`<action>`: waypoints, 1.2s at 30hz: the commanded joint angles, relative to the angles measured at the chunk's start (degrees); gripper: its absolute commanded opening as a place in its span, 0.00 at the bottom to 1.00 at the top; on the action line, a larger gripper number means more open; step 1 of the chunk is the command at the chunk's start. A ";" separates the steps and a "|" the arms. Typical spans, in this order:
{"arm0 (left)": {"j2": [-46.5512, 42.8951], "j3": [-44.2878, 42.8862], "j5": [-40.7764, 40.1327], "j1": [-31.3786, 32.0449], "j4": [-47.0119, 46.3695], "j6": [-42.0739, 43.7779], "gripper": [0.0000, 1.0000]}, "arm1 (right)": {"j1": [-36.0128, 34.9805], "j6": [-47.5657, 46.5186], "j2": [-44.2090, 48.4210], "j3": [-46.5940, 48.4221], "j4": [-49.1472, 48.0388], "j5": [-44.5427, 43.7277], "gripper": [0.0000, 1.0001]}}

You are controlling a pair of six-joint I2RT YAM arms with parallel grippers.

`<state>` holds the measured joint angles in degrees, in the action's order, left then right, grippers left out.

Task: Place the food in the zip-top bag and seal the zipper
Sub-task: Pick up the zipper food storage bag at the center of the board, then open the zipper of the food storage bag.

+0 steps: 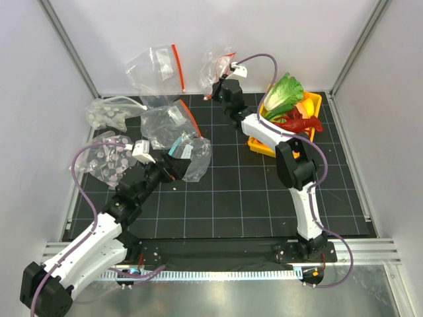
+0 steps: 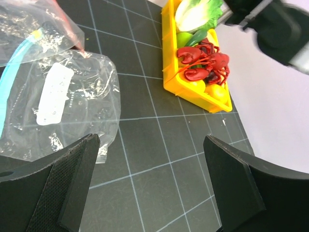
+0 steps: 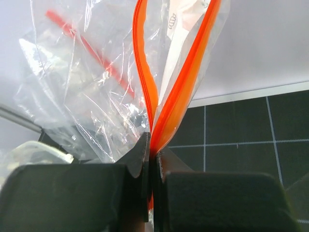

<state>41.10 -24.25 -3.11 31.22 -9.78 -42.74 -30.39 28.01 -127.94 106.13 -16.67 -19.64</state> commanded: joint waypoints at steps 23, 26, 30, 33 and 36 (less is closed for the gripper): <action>-0.68 -5.28 -5.50 0.24 4.77 4.25 1.00 | -17.15 -9.62 43.64 -58.31 -10.23 12.78 0.01; 0.91 -6.07 -3.92 0.24 4.86 5.03 1.00 | -20.30 -12.79 44.27 -59.02 -7.25 8.33 0.01; 1.44 -6.60 -3.30 0.24 4.77 6.44 1.00 | -23.21 -15.00 43.30 -59.11 -6.54 4.27 0.01; 2.31 -6.60 -4.18 0.24 4.95 6.53 1.00 | -25.32 -16.14 43.21 -59.28 -6.54 3.21 0.01; 4.33 -6.95 -5.32 0.24 5.03 6.44 1.00 | -26.82 -17.02 43.65 -60.50 -6.97 1.81 0.01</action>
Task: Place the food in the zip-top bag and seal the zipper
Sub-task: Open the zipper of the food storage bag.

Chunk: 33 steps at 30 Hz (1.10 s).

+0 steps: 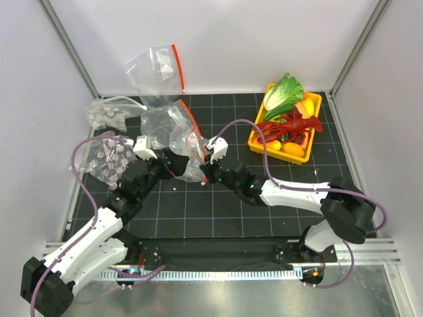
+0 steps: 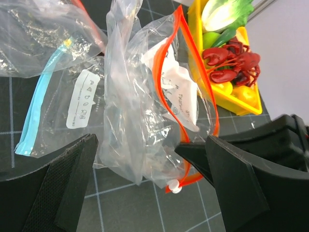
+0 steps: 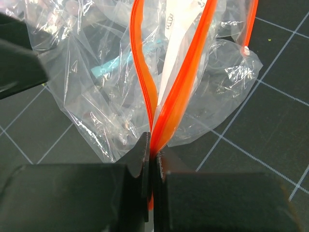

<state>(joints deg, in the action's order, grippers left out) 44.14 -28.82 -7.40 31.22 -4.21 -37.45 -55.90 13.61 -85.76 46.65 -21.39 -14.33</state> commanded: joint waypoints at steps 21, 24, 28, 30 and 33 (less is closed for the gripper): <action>9.47 -4.49 -3.33 -1.34 1.48 0.19 0.00 | -1.76 3.00 9.20 -11.93 -7.61 -14.50 0.69; 9.21 -4.14 -2.62 -1.34 0.96 0.01 0.00 | -1.76 3.44 8.85 -11.85 -7.53 -15.64 0.70; 9.73 -4.23 -1.92 -1.34 0.78 -0.08 0.00 | -1.76 3.97 6.57 -9.66 -5.60 -16.43 0.68; 9.91 -4.32 -1.83 -1.34 0.69 -0.08 0.00 | -1.76 4.32 5.08 -8.51 -5.07 -16.52 0.67; 10.18 -4.40 -1.92 -1.34 0.78 0.10 0.00 | -1.23 5.64 3.50 -6.50 -3.49 -16.70 0.58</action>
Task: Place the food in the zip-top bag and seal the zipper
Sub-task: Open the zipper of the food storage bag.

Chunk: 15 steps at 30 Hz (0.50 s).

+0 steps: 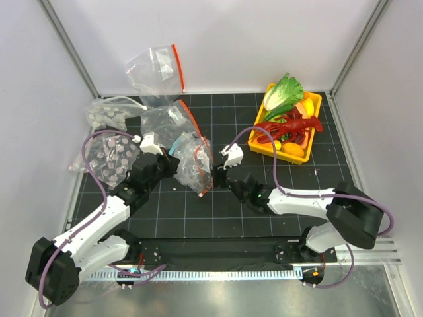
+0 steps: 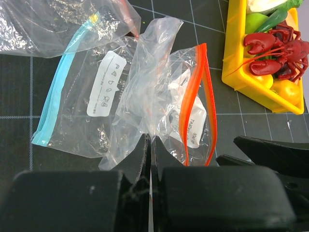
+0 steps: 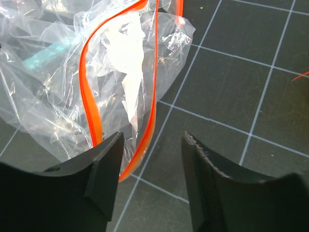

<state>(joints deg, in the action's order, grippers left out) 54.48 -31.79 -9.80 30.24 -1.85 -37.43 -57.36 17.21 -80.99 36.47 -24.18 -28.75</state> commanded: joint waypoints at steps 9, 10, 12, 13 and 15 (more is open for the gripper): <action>-0.87 -0.73 -1.71 -0.36 -1.67 0.25 0.00 | 7.17 8.53 -6.72 6.86 0.28 10.19 0.50; -0.87 -0.64 -1.97 -0.36 -1.67 0.25 0.00 | 8.05 9.32 -7.16 6.77 0.10 11.60 0.49; -0.78 -0.55 -2.24 -0.36 -1.76 0.16 0.00 | 10.42 11.79 -8.13 6.25 -1.30 16.96 0.46; -0.69 -0.55 -2.33 -0.36 -1.84 0.16 0.00 | 11.13 12.49 -8.39 5.90 -2.09 18.89 0.44; -0.25 -0.55 -2.50 -0.36 -1.84 0.16 0.00 | 12.09 13.20 -8.48 4.84 -4.38 22.14 0.39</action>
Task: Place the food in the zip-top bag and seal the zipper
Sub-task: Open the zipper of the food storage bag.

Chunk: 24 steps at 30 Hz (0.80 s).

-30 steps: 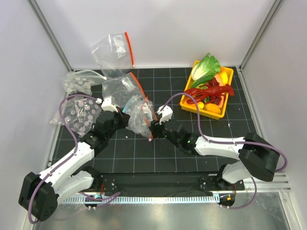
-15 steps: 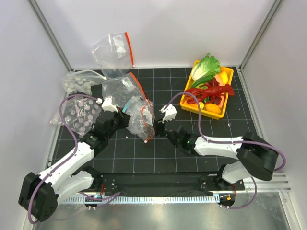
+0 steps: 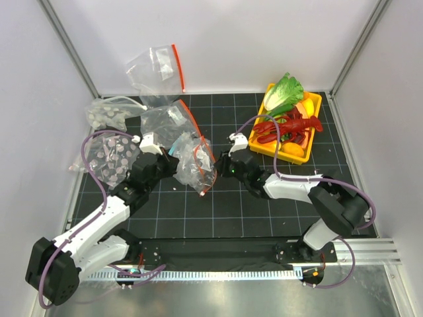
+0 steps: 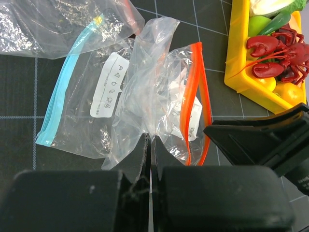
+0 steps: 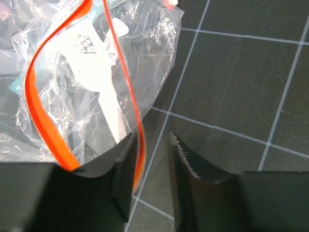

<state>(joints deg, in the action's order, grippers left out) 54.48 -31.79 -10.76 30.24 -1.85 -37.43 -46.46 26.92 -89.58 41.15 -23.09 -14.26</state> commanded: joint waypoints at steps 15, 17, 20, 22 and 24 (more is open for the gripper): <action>3.87 -0.90 -6.03 -5.53 3.32 -5.71 0.00 | 1.54 4.90 6.25 -4.58 -5.04 -0.75 0.01; 5.37 -1.43 -3.66 -8.77 4.82 -7.12 0.00 | 1.63 5.42 9.84 -7.03 -5.03 -5.57 0.01; 9.23 -4.05 -3.99 -10.11 9.47 -9.15 0.00 | 1.63 5.69 13.19 -9.76 -6.00 -8.93 0.01; 9.94 -5.99 -3.83 -10.11 10.89 -8.89 0.01 | 1.37 4.99 13.55 -9.77 -6.09 -8.77 0.01; 9.68 -7.14 0.36 -9.94 11.17 -6.88 0.03 | -0.91 2.54 12.94 -8.63 -5.12 -10.16 0.01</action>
<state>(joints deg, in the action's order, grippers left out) 64.99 -34.39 -13.23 20.47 7.11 -44.80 -45.67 31.40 -77.19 31.77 -26.24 -18.87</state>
